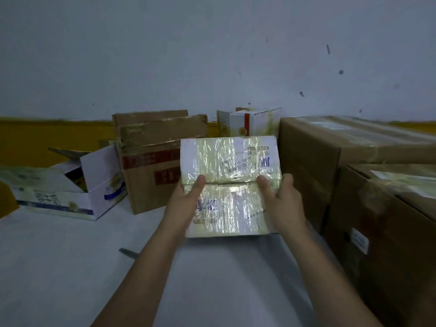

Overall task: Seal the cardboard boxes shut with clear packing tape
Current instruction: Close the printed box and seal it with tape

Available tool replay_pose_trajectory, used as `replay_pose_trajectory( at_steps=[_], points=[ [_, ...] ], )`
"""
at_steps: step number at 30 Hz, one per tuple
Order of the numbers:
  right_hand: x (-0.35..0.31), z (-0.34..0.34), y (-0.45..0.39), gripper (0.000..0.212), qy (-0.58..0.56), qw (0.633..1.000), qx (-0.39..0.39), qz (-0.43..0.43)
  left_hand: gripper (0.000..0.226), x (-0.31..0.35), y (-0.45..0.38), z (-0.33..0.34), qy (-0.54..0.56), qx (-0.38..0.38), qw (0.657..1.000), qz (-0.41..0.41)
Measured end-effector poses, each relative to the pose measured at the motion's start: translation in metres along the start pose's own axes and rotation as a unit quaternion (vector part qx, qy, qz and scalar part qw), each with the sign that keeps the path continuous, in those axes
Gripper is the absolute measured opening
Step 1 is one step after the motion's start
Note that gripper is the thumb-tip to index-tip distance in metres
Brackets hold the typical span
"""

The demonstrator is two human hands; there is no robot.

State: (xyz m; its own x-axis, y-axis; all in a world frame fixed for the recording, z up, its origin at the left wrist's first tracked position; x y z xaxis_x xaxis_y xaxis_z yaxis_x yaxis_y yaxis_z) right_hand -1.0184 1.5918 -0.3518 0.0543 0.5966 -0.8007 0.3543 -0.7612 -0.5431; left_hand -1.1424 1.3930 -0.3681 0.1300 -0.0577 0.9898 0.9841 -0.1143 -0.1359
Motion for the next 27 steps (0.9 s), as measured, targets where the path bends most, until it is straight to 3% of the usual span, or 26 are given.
replay_pose_trajectory(
  at_steps=[8, 13, 18, 20, 23, 27],
  points=[
    [0.008, 0.0, -0.002, 0.036, -0.023, 1.0, -0.013, 0.015, 0.041, 0.002, 0.011, 0.001, -0.011, 0.03, 0.998, 0.05],
    [0.01, 0.005, -0.009, 0.037, -0.002, 0.999, -0.051, -0.003, 0.061, 0.007, 0.009, 0.001, -0.028, 0.027, 0.998, 0.039],
    [0.015, -0.002, -0.001, 0.03, -0.159, 0.958, -0.165, 0.173, 0.07, 0.015, 0.013, -0.002, -0.041, -0.035, 0.996, -0.077],
    [0.008, -0.01, -0.003, 0.024, -0.136, 0.962, -0.157, 0.177, 0.062, 0.014, 0.014, -0.004, -0.019, -0.045, 0.991, -0.126],
    [0.0, -0.018, -0.012, 0.029, -0.006, 0.976, -0.161, 0.149, 0.045, 0.017, 0.016, -0.007, 0.003, -0.046, 0.983, -0.18],
    [-0.005, -0.016, -0.017, 0.036, 0.155, 0.957, -0.206, 0.136, 0.035, 0.012, 0.015, -0.006, 0.001, -0.053, 0.977, -0.208]
  ],
)
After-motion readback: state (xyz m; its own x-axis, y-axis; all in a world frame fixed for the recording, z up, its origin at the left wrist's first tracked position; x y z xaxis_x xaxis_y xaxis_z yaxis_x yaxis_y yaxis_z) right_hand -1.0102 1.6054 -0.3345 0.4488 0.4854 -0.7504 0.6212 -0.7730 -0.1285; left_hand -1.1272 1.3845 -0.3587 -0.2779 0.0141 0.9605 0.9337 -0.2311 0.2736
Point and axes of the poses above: each hand's wrist, its own y-axis away from the middle knuckle, its own z-axis out of the palm, x = y × z, the point moved 5 cm from there along -y, towards the middle knuckle, and after that the axes turned 14 degrees about x, right-handed, at the moved point
